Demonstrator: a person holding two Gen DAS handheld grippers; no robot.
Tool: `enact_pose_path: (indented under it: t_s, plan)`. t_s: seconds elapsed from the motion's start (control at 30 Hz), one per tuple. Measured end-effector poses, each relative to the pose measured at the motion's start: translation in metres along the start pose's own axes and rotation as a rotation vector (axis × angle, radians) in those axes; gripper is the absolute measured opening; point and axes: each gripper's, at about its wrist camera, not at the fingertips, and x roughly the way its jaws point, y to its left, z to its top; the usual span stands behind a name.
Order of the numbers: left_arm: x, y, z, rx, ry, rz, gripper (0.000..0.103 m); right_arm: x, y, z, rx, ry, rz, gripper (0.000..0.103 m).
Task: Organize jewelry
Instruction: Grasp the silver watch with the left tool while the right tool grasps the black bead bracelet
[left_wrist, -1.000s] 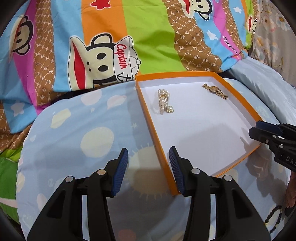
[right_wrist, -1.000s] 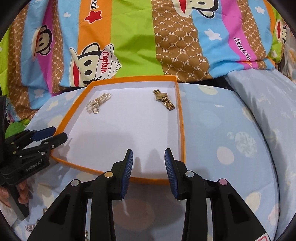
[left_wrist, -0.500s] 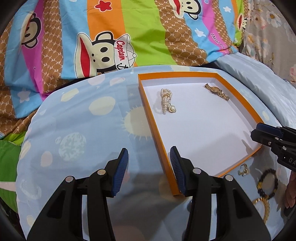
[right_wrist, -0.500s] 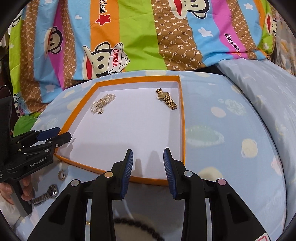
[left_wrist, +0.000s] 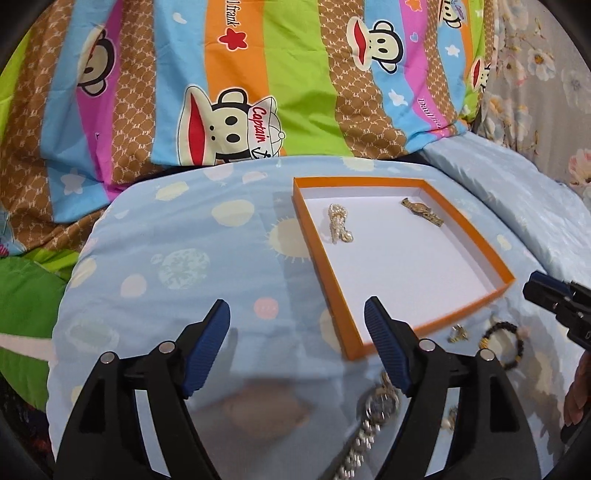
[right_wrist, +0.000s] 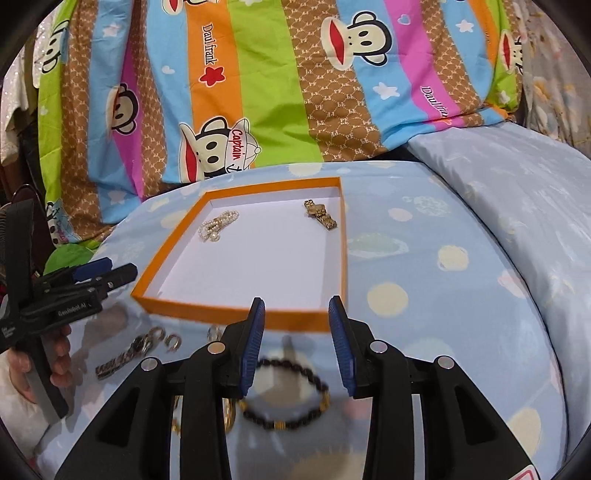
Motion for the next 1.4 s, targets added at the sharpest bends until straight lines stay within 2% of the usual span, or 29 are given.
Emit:
enact_pose_path:
  t_s: [0.17, 0.33, 0.6, 0.77, 0.9, 1.03, 1.13, 1.2, 1.4]
  plan:
    - [-0.020, -0.003, -0.032, -0.005, 0.042, -0.048, 0.073, -0.008, -0.003, -0.031, 0.033, 0.021, -0.013, 0.037]
    - [-0.019, -0.016, -0.059, 0.019, 0.095, -0.073, 0.073, -0.010, -0.002, -0.046, 0.062, 0.030, 0.000, 0.037]
    - [-0.008, -0.029, -0.064, 0.051, 0.136, -0.079, 0.073, -0.007, -0.006, -0.048, 0.099, 0.033, 0.015, 0.041]
    - [-0.005, -0.037, -0.064, 0.091, 0.146, -0.056, 0.072, -0.006, -0.005, -0.047, 0.096, 0.035, 0.013, 0.042]
    - [-0.005, -0.042, -0.064, 0.108, 0.140, -0.060, 0.057, -0.007, -0.004, -0.047, 0.091, 0.036, 0.012, 0.042]
    - [-0.007, -0.043, -0.064, 0.113, 0.131, -0.077, 0.031, -0.005, -0.004, -0.047, 0.093, 0.042, 0.013, 0.042]
    - [-0.008, -0.042, -0.064, 0.108, 0.129, -0.098, 0.017, -0.004, -0.004, -0.047, 0.098, 0.045, 0.013, 0.043]
    - [-0.008, -0.042, -0.064, 0.103, 0.128, -0.108, 0.011, -0.004, -0.004, -0.047, 0.100, 0.046, 0.013, 0.043]
    - [-0.016, -0.034, -0.062, 0.068, 0.106, -0.143, 0.011, -0.001, -0.004, -0.043, 0.099, 0.035, 0.000, 0.043]
